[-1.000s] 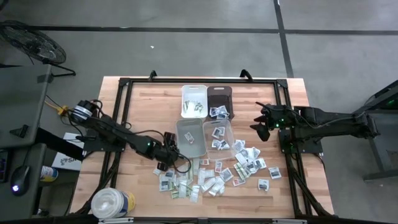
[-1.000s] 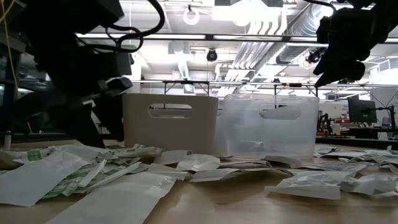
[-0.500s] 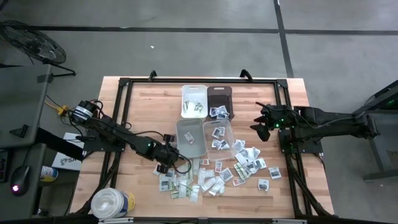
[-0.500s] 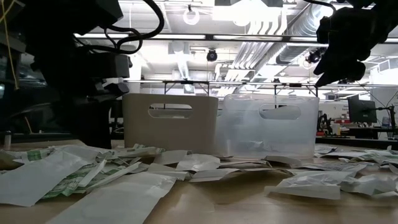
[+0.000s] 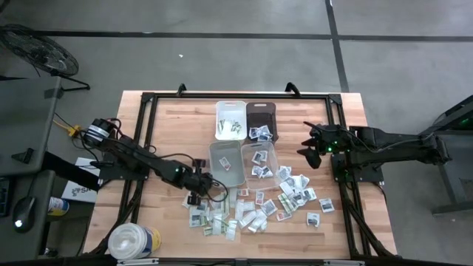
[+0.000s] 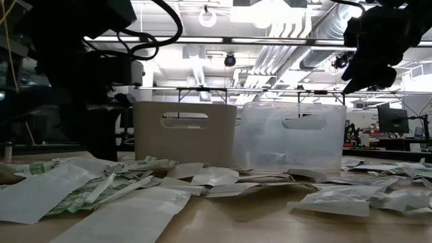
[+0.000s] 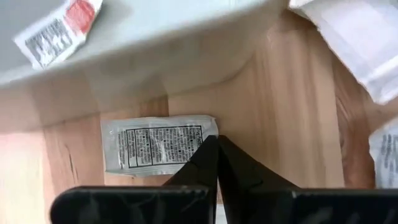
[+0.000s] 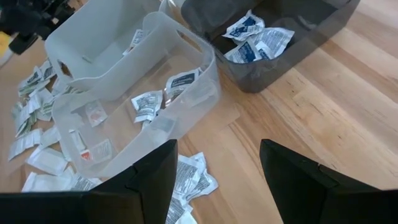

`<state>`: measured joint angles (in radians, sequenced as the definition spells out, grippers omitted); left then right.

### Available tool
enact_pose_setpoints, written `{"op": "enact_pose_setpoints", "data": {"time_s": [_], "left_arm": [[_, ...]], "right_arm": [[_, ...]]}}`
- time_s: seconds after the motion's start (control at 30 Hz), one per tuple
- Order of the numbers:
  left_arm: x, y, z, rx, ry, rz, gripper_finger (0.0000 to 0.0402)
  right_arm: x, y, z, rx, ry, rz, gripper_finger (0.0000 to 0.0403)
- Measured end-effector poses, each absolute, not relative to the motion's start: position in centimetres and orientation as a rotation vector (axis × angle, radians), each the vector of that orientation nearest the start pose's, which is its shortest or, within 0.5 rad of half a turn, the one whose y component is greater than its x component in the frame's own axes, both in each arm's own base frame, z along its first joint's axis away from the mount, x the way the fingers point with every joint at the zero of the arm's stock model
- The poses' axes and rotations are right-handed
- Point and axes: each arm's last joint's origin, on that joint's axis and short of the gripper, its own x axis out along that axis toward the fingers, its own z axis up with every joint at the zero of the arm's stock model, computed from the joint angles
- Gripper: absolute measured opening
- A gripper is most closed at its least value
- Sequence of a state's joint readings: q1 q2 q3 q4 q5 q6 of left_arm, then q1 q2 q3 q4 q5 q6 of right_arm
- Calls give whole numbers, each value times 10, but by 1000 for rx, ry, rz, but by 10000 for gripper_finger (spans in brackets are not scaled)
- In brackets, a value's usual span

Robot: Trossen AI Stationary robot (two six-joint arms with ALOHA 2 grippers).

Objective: Pick & Place First Aid Supplies
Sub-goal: Put the orange ointment pack into the gray bin

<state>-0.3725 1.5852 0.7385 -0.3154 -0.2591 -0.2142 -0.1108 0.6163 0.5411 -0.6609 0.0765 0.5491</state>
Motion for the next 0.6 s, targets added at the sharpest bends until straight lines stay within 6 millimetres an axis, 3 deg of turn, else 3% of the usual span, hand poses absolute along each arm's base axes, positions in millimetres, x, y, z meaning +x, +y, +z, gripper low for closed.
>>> {"op": "enact_pose_setpoints", "data": {"time_s": [0.6], "left_arm": [[231,-81,176,116,1055,84,0]], "right_arm": [[124,-16,233,507,678,-355,222]]}}
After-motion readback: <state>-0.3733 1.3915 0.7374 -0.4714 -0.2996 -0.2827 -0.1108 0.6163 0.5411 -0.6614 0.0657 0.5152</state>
